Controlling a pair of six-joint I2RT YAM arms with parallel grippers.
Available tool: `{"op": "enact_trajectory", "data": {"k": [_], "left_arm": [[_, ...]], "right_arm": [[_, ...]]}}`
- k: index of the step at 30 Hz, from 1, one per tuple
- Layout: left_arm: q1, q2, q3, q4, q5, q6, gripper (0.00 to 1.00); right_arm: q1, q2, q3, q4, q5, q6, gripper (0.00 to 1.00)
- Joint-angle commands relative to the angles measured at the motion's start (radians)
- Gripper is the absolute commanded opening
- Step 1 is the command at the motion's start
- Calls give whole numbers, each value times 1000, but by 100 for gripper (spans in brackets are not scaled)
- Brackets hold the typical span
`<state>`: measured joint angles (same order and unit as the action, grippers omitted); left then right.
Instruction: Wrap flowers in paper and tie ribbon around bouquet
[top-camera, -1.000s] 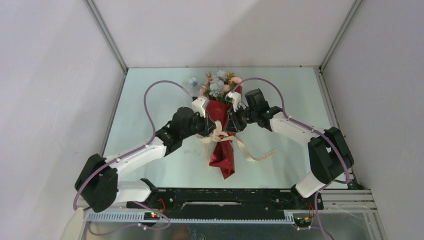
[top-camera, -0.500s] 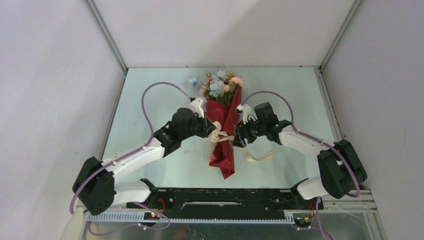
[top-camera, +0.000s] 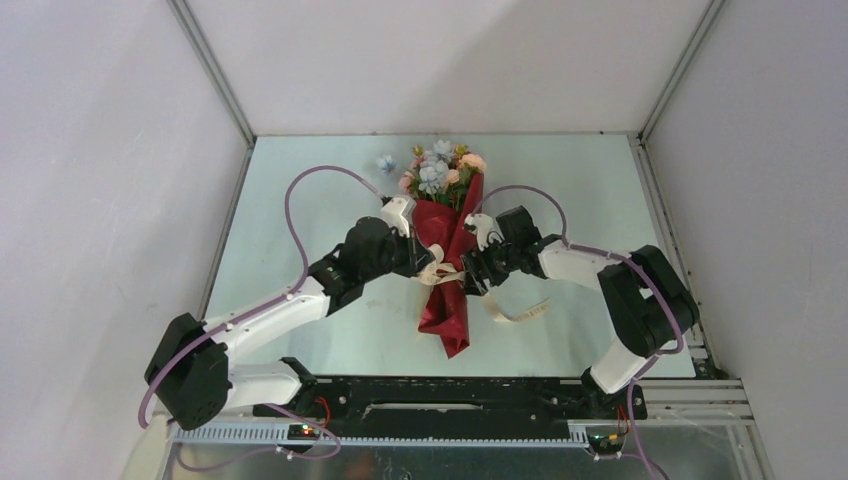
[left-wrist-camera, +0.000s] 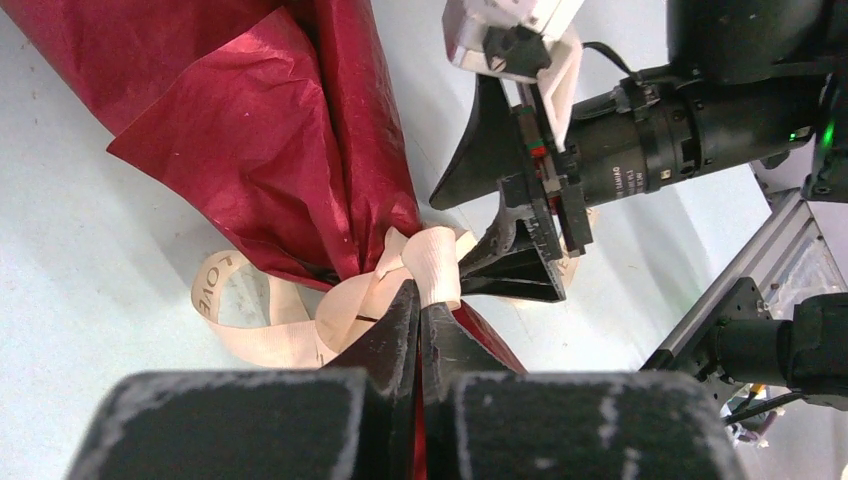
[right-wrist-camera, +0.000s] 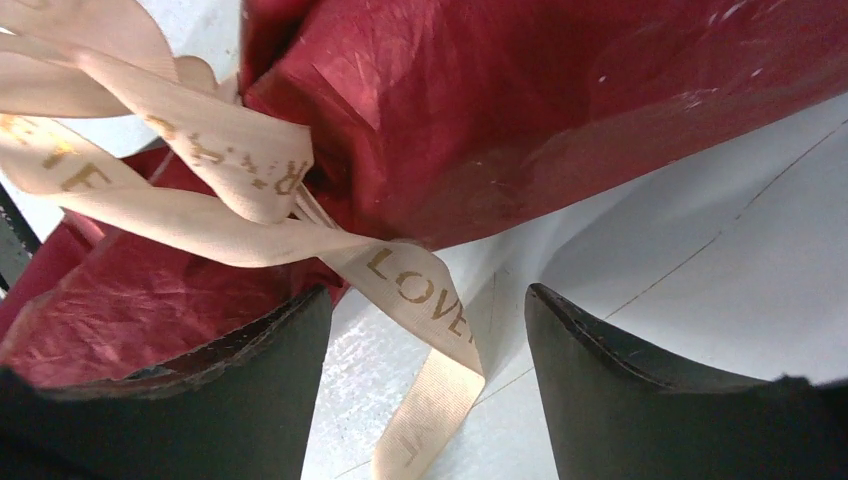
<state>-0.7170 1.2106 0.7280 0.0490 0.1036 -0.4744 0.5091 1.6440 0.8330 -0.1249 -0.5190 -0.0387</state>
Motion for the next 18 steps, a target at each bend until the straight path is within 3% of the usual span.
{"op": "enact_trajectory", "data": {"k": [1,3,10,12,18], "left_arm": [[-5,-13,24,32,-10,-19,0],[-5,-7,25,35,-10,-21,0],[-5,-11,8,53,-9,-39,0],[-5,-14,5,53,-10,-41,0],[-5,-36,-16,58,-16,-53,0]], "right_arm": [[5,22,41,40,20,-29,71],[4,22,40,49,3,-33,62],[-2,-1,20,67,-12,-6,5],[-10,-30,1,73,-9,15,0],[-89,-213,-62,3,114,197,0]]}}
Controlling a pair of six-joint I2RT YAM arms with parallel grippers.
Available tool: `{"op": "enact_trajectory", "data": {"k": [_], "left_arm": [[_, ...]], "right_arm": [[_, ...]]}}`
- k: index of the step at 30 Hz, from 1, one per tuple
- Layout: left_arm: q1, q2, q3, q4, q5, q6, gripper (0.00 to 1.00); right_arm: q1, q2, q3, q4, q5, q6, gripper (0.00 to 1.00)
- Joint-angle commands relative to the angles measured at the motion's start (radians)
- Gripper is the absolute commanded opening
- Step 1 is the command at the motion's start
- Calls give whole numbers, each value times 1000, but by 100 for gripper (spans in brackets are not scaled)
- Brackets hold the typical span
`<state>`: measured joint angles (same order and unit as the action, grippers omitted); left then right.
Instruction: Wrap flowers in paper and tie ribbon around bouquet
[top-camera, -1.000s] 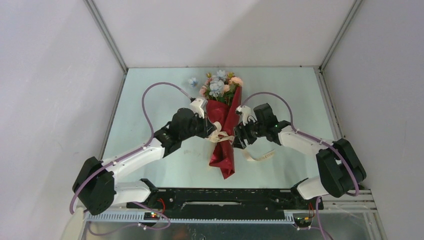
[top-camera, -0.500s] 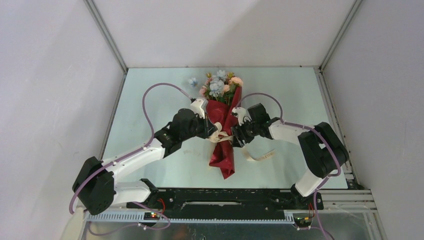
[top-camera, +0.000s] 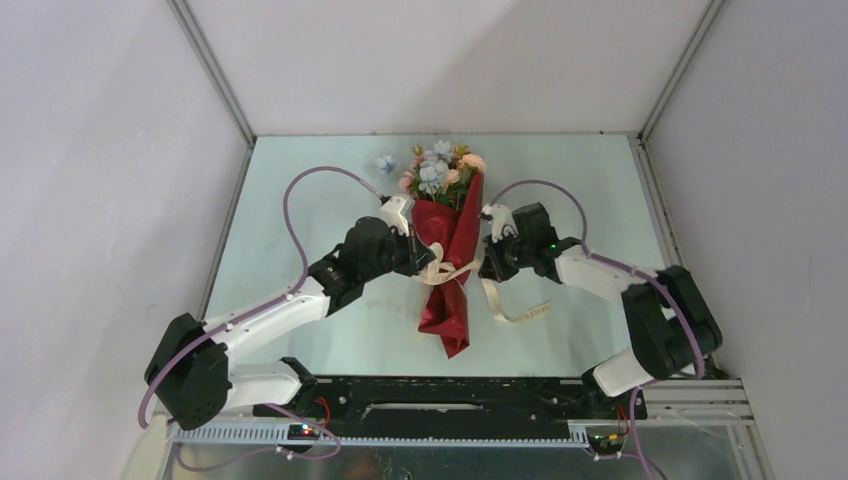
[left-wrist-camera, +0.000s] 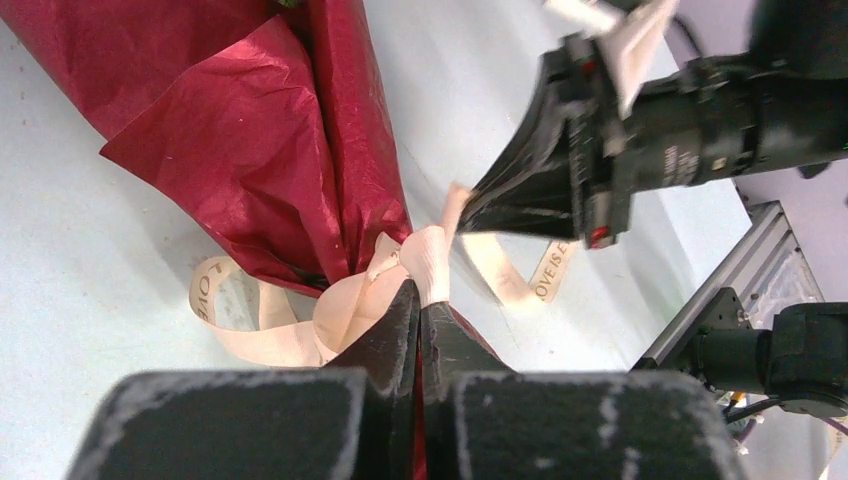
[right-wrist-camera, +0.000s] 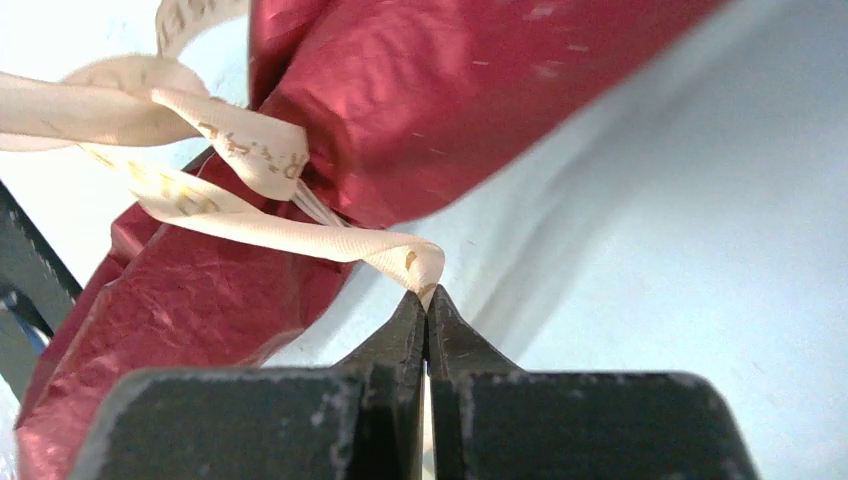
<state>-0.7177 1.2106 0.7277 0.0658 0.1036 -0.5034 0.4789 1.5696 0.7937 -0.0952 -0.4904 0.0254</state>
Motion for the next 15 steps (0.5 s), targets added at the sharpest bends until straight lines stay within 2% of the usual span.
{"op": "enact_trajectory", "data": {"k": [1,8,15], "left_arm": [[-4,-43,-24,47,-19,-29,0],[-19,-70,-67,85,5,-76,0],[-102,-42,-31,108,-7,-160,0]], "right_arm": [[-66,-159,-37,-60,93,143,0],[-98,-338,-77,-267,199,194,0],[-179,-439,-88,-338,247,223,0]]}}
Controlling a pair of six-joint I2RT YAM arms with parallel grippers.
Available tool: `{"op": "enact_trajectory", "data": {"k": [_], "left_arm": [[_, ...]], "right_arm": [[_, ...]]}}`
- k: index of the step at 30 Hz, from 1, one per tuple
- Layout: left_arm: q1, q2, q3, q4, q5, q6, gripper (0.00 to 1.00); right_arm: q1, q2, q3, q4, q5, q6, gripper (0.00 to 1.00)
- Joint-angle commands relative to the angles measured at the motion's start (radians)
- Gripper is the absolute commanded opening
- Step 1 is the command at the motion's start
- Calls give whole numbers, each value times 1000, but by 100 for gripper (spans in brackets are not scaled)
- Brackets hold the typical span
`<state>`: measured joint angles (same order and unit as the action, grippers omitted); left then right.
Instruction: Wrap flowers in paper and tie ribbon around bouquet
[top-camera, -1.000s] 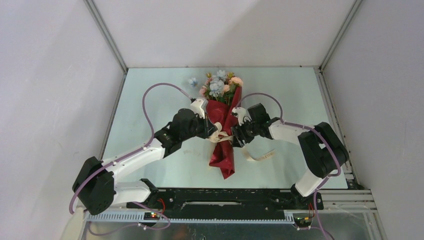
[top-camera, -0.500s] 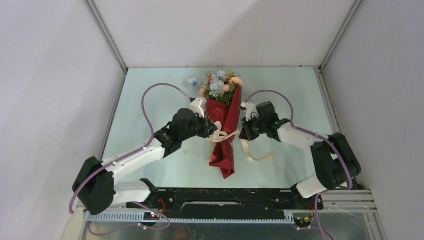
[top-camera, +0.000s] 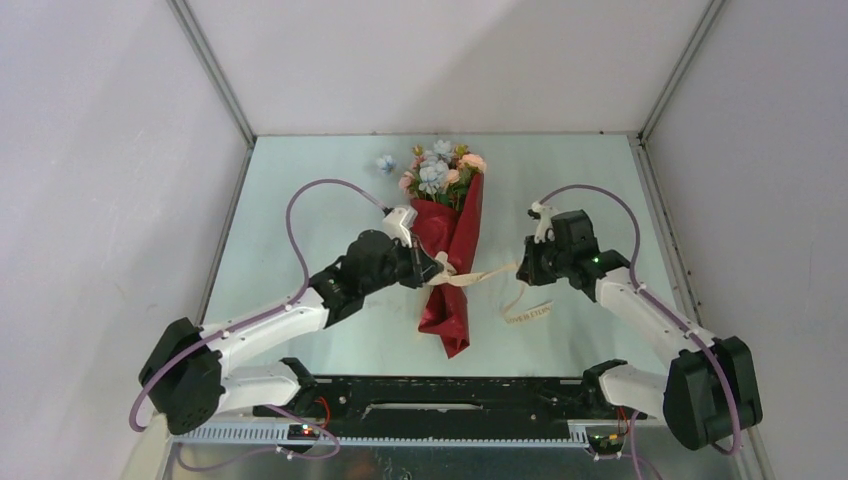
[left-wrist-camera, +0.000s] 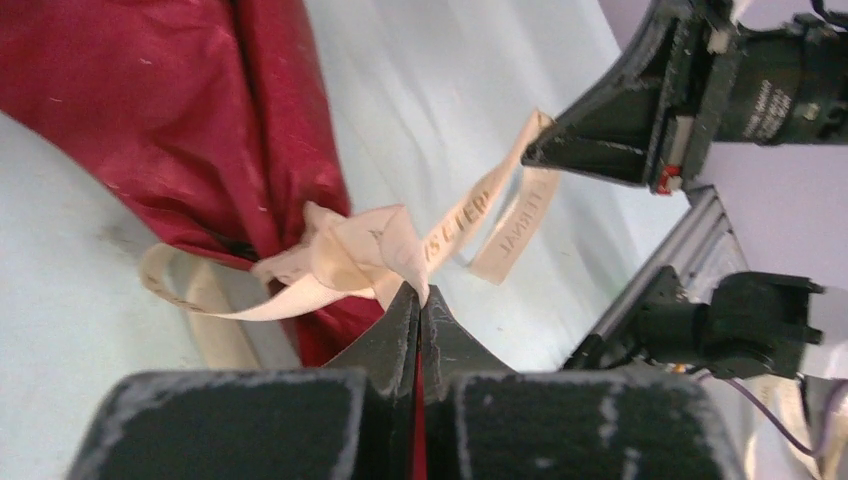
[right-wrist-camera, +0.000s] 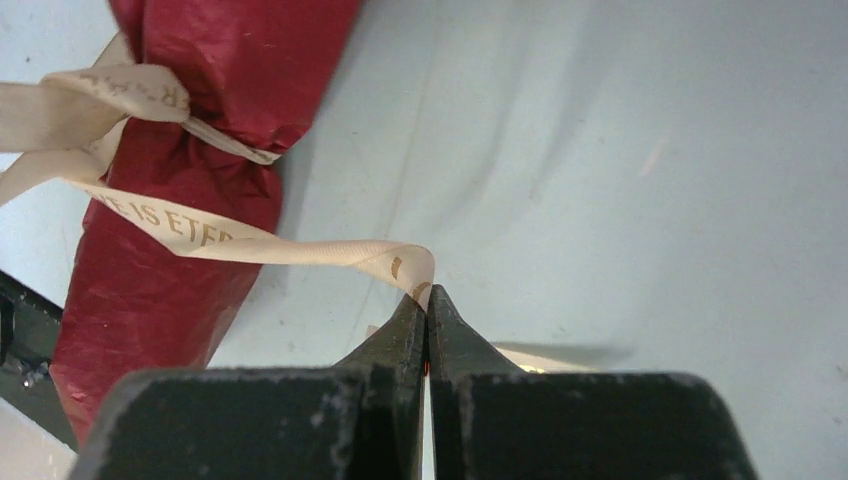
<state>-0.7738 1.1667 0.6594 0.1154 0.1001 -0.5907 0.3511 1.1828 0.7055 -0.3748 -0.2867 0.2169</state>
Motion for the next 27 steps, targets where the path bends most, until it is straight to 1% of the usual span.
{"op": "enact_trajectory", "data": {"k": [1,4,7,10,14,17,20,23,25,27], "left_arm": [[-57,9,65,52,-34,-94,0],[-133,20,121,4,-132,-112,0],[-171,54,188,-54,-231,-164,0],[-178,121,231,-67,-257,-242,0],[-177,208,290,-60,-245,-295,0],[-176,254,320,-90,-282,-354,0],[-174,280,308,-58,-251,-412,0],[-163,281,273,29,-192,-439,0],[-146,275,246,75,-135,-449,0],[-122,275,208,147,-32,-458,0]], "right_arm": [[-59,-56,0,-62,44,31,0],[-100,-75,-1,-67,52,30,0],[-138,-86,-2,-62,38,26,0],[-171,-101,-1,-61,17,11,0],[-193,-119,-1,-63,6,-3,0],[-195,-126,-2,-69,-12,-13,0],[-195,-123,-5,-88,11,-15,0],[-195,-124,-11,-97,33,-14,0],[-195,-123,-15,-99,38,-14,0],[-194,-119,-17,-97,43,-15,0]]}}
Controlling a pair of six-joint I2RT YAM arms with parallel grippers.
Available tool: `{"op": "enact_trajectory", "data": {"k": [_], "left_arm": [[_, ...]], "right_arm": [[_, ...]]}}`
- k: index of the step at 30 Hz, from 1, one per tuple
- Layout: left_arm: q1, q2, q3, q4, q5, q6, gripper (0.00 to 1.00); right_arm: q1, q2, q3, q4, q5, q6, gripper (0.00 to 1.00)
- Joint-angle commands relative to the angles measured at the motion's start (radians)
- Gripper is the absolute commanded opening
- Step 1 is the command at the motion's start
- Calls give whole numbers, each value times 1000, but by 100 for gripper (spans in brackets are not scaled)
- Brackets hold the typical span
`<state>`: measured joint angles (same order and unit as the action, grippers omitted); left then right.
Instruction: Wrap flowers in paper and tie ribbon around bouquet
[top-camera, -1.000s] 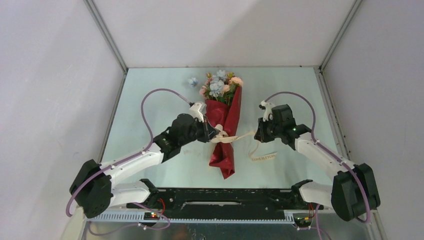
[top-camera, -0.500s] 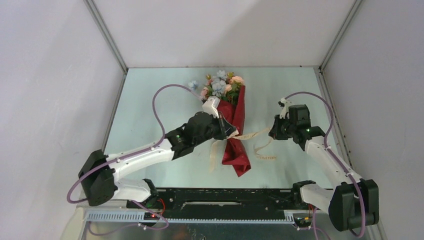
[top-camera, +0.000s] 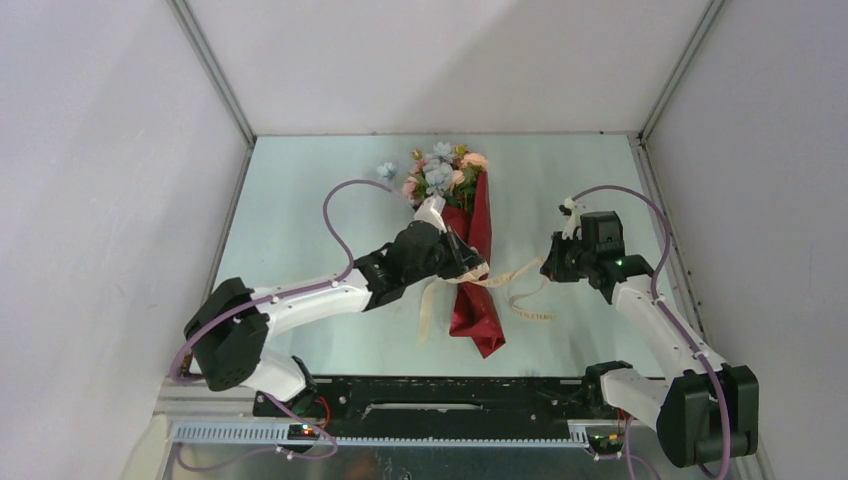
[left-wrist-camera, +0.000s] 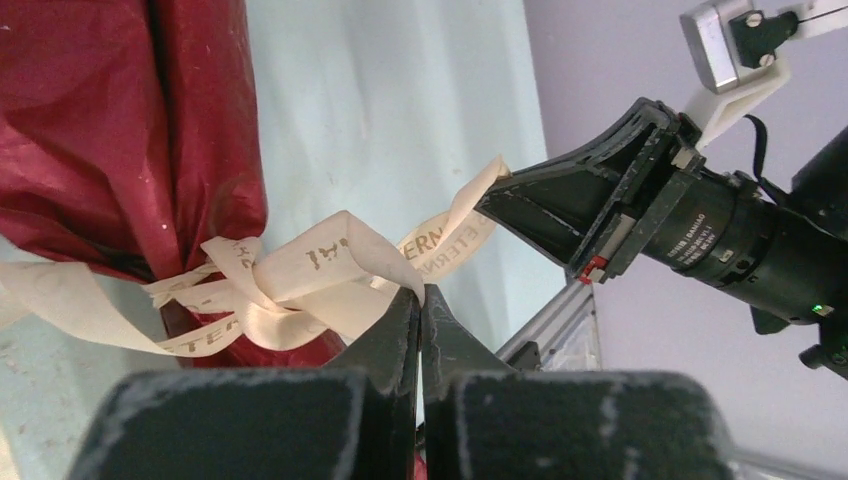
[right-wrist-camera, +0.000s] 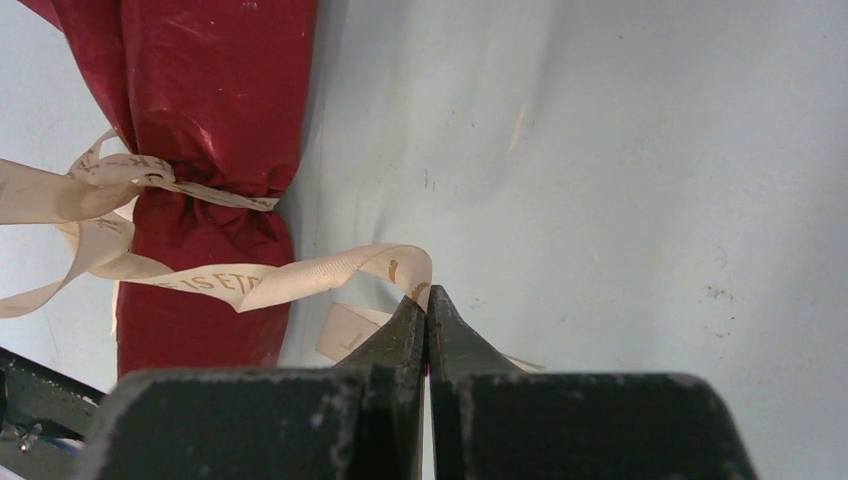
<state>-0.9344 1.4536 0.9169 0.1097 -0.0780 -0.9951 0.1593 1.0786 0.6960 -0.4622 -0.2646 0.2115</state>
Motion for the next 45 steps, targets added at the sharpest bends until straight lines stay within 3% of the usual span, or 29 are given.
{"op": "enact_trajectory", "data": {"k": [1,6,10,14,22,34,40,44,45], "left_arm": [[46,-12,-78,219,219,-60,0],[76,-43,-138,297,356,-25,0],[86,-102,-124,134,321,79,0],[141,-134,-132,73,383,140,0],[169,-191,-110,-211,306,341,5],[167,-108,-200,-264,275,411,3],[167,-69,-232,-280,265,457,8],[166,-45,-219,-276,298,485,17],[166,-45,-213,-272,304,489,24]], "right_arm": [[-2,-10,-7,-10,21,-11,0],[4,5,-7,-10,32,-17,0],[14,17,-7,-9,35,-22,0],[26,23,-7,-10,43,-31,0],[36,27,-7,-14,65,-37,0],[113,46,-7,-24,82,-43,0],[145,67,2,-32,104,-34,2],[153,104,10,-35,112,-32,2],[155,108,12,-35,111,-34,2]]}}
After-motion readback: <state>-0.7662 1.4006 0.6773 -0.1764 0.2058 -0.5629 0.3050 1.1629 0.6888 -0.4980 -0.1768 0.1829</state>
